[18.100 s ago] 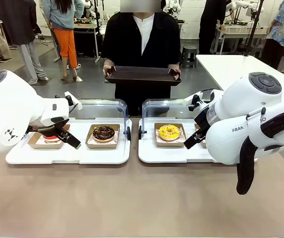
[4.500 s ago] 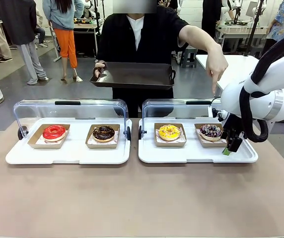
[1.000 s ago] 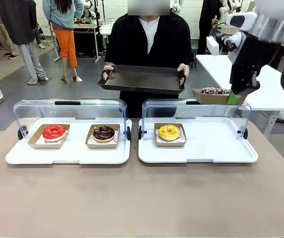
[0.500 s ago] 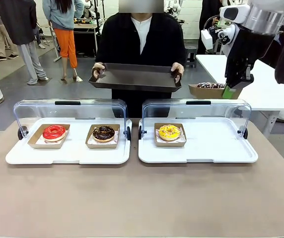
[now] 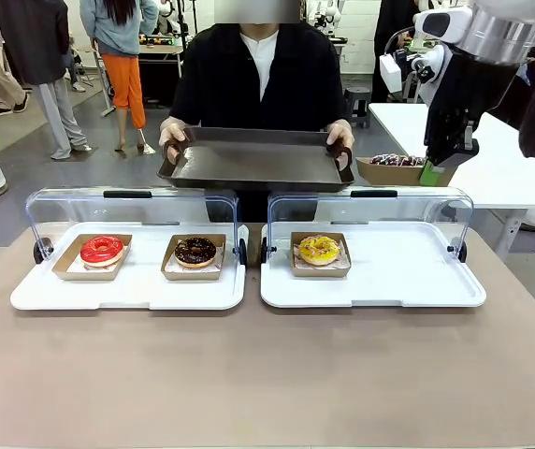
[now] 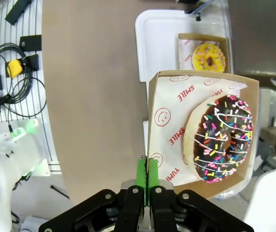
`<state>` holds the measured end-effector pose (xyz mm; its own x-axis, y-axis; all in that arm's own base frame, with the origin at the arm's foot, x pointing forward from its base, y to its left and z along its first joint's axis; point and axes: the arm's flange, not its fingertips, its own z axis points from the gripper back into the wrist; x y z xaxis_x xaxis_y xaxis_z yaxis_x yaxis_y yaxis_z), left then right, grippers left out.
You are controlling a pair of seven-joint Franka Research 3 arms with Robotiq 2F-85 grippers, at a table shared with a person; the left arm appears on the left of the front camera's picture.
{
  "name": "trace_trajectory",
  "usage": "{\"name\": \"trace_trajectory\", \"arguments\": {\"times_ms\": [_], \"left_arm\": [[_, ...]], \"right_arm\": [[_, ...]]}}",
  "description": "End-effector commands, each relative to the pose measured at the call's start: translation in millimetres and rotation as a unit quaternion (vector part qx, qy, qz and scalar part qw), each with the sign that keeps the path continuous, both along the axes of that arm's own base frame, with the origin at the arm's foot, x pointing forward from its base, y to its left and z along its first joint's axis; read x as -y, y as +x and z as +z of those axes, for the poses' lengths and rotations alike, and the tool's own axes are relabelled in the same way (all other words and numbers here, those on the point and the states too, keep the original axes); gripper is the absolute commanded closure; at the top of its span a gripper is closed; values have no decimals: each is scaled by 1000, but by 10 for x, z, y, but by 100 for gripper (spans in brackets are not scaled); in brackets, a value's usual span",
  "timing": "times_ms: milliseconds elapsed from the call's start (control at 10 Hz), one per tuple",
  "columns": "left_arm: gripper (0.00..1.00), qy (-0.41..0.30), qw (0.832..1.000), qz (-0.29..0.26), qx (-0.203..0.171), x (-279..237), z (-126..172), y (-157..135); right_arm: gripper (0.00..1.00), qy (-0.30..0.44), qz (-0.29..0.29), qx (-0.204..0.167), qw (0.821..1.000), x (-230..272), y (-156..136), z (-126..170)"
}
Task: Provide the desired donut to the person.
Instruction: Place the picked Paper togo box onto the Handle tray extended by the person.
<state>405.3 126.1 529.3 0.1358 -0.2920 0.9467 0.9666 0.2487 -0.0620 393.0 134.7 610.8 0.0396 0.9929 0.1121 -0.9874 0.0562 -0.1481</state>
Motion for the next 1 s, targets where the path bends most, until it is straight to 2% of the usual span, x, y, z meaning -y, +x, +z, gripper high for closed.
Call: {"name": "trace_trajectory", "arguments": {"times_ms": [0, 600, 700, 800, 900], "left_arm": [[0, -3, 1000, 0, 3, -4, 15, -6], [0, -3, 1000, 0, 3, -4, 15, -6], [0, -3, 1000, 0, 3, -4, 15, -6], [0, -3, 1000, 0, 3, -4, 15, -6], [0, -3, 1000, 0, 3, -4, 15, -6]], "right_arm": [[100, 3, -3, -2, 1000, 3, -35, -4], [98, 0, 0, 0, 1000, 1, 0, 0], [98, 10, 6, 30, 999, -156, -172, 206], [98, 12, 11, 60, 998, -347, -215, 381], [98, 21, 11, 71, 997, -582, -211, 517]]}}
